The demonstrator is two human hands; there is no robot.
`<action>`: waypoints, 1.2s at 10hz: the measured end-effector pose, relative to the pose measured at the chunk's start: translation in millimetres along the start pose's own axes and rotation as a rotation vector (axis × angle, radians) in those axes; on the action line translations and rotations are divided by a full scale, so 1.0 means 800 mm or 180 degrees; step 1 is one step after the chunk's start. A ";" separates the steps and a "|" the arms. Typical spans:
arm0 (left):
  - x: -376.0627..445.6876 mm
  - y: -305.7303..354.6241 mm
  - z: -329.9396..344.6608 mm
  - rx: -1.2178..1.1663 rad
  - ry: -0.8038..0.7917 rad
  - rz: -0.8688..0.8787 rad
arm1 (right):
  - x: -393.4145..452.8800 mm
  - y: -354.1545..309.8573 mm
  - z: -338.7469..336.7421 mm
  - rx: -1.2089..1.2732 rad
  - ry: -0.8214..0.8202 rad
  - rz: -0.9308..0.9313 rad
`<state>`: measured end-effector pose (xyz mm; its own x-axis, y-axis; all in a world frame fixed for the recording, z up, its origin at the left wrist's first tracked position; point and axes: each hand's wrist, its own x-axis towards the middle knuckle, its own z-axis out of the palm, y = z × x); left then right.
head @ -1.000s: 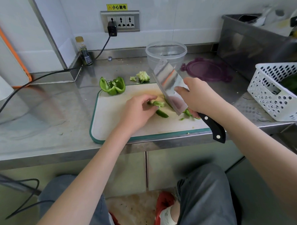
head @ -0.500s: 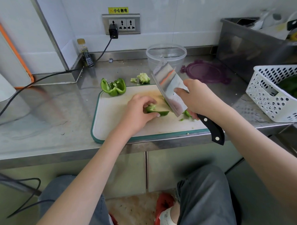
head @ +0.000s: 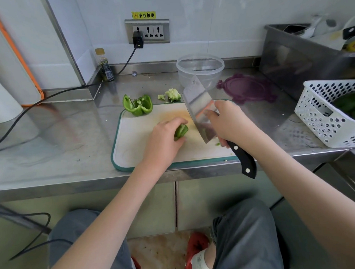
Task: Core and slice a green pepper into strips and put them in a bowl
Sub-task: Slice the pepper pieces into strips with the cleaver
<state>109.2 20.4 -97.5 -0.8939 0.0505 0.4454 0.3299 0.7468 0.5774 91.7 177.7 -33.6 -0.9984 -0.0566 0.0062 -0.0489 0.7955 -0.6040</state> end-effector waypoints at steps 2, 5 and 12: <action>-0.018 0.014 -0.011 -0.0645 -0.0222 -0.0489 | 0.004 -0.008 0.015 -0.0004 -0.0157 0.0262; -0.005 -0.001 -0.021 -0.1365 -0.0128 -0.1260 | 0.000 -0.022 0.003 -0.0175 -0.0255 0.0074; -0.014 0.002 -0.010 -0.1377 0.0068 -0.1281 | -0.005 -0.053 -0.008 -0.0286 -0.0566 0.0265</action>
<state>122.0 16.1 -95.9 -0.9696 -0.1976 0.1445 0.0638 0.3660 0.9284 97.2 147.8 -3.1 -0.9786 -0.0876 -0.1861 0.0232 0.8520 -0.5230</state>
